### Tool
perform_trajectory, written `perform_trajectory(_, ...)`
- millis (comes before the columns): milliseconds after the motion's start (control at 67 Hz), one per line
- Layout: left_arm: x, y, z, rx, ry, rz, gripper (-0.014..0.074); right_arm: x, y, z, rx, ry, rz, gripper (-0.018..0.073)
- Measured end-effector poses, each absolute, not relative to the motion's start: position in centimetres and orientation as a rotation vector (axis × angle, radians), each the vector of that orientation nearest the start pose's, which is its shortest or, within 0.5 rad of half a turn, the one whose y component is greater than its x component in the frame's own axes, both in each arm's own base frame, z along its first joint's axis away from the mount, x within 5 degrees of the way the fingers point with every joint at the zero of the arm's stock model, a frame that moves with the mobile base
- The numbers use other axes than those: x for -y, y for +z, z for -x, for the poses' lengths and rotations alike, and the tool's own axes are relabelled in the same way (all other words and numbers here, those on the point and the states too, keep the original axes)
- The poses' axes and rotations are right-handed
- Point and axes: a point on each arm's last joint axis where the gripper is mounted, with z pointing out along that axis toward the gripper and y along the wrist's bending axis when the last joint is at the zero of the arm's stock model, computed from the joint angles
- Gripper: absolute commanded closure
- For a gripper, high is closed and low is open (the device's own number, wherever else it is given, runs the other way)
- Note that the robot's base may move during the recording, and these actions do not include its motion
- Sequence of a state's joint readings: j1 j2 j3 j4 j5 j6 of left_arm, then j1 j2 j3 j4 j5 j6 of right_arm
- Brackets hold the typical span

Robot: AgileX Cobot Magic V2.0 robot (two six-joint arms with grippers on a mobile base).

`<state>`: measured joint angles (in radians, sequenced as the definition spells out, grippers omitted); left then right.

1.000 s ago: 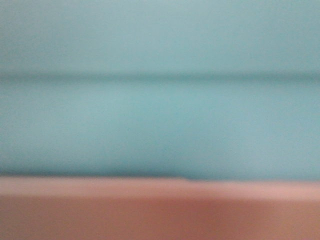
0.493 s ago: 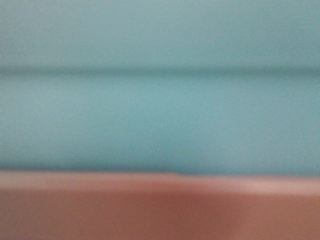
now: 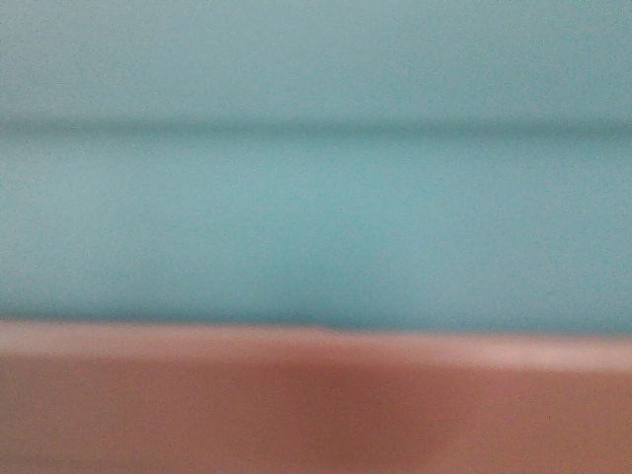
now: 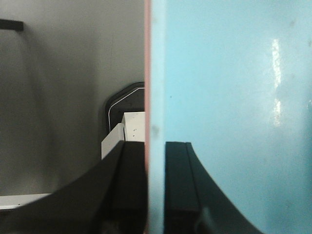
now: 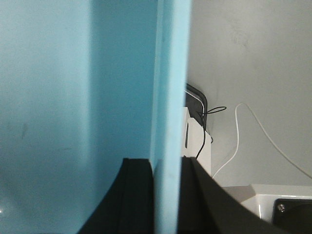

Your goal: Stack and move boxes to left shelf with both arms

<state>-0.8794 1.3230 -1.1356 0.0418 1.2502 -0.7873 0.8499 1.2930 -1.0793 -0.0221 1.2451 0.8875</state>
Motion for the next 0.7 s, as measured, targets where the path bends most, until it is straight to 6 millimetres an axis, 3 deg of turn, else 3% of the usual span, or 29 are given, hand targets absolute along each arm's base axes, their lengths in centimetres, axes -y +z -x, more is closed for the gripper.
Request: perform_trajectory(702,18.20,31.45,-15.70,-2.933,-0.187,-0.158,0.0601,-17.16,30.63,-15.33,-2.981,0.219,-0.050,0.0503)
